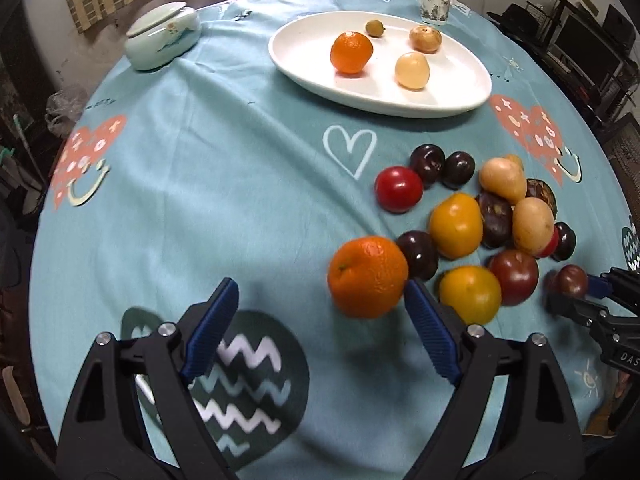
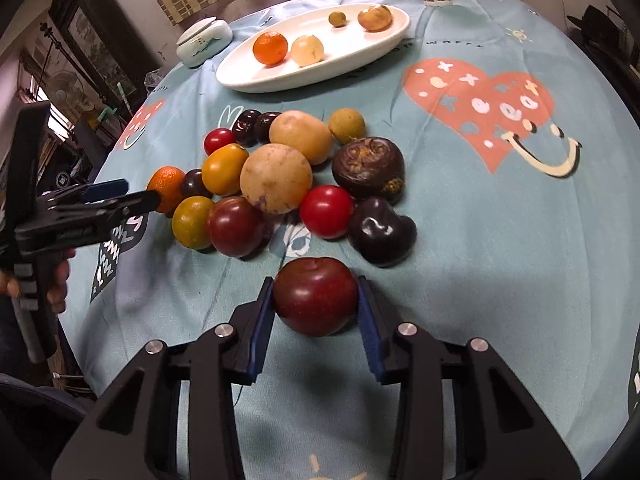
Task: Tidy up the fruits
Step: 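Grasp an orange with the left tool while the right tool grasps a red apple, then carry the orange and red apple onto the white plate and release both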
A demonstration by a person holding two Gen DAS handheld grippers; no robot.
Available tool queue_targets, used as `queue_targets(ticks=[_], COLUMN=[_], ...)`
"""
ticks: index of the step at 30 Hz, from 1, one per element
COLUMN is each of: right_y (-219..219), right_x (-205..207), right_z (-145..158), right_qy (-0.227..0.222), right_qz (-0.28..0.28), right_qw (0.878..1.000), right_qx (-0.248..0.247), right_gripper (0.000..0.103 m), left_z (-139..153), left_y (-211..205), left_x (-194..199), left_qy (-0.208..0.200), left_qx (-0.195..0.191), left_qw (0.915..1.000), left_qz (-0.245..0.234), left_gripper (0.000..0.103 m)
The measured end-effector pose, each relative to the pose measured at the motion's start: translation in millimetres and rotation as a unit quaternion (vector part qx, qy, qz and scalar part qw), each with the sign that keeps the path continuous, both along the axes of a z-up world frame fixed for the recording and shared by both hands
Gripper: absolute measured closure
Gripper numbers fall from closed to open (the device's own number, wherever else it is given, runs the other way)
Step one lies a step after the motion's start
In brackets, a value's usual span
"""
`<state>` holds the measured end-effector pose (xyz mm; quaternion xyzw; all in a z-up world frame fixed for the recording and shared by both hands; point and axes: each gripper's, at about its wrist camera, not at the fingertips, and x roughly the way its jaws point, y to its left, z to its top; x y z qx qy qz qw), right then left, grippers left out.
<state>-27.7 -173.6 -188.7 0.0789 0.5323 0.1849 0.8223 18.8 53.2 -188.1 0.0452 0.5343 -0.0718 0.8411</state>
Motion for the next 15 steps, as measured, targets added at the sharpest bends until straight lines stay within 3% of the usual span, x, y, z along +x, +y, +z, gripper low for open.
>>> queue_targets(ticks=[5,6,8,15], right_y=[-1,-1,0,4], right_x=[-1,-1,-2,-2], right_z=[0,0,0,1], right_qy=[0.002,0.003,0.002,0.006], right_qz=[-0.007,-0.008,-0.009,-0.004], right_qw=[1.000,1.000,1.000,1.000], right_qx=[0.001,0.001,0.000,-0.002], right_gripper=[0.063,0.063,0.063,0.063], left_z=[-13,-13,-7,-2], left_y=[-5,-4,-5,-5], left_x=[15,17,18,12], left_qy=[0.023,0.021,0.023,0.034], left_qx=[-0.037,-0.044,-0.081,-0.074], left_qw=[0.9985,0.9982,0.9950,0.9955], left_qz=[-0.033,-0.036,-0.054,-0.049], left_gripper=[0.018,0.025,0.057,0.061])
